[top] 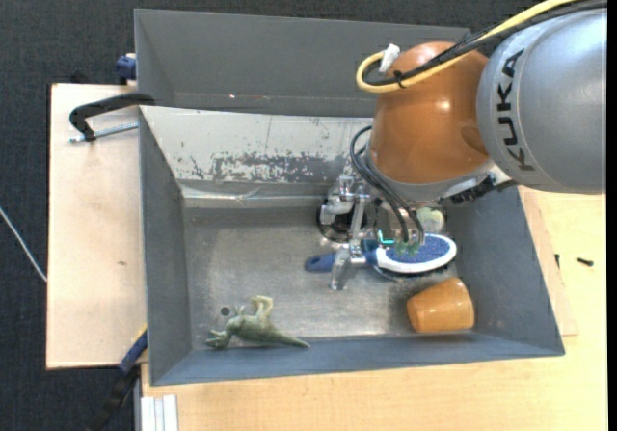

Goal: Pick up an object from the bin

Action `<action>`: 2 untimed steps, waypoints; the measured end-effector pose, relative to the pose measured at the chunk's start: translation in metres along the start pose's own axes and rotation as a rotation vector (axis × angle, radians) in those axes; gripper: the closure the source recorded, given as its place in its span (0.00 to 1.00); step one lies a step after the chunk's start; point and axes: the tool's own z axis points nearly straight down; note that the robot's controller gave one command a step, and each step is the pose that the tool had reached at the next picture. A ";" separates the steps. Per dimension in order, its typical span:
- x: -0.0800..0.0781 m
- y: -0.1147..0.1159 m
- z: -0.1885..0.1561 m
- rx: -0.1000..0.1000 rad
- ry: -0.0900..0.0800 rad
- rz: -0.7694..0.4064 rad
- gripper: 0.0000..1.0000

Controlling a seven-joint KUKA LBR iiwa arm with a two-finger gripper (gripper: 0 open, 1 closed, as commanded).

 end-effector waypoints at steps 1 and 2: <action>-0.009 -0.073 0.117 0.002 -0.004 -0.056 0.00; -0.010 -0.070 0.113 0.000 -0.009 -0.059 1.00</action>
Offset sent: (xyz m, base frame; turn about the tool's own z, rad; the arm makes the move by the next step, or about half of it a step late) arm 0.0087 -0.0711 -0.1143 -0.0596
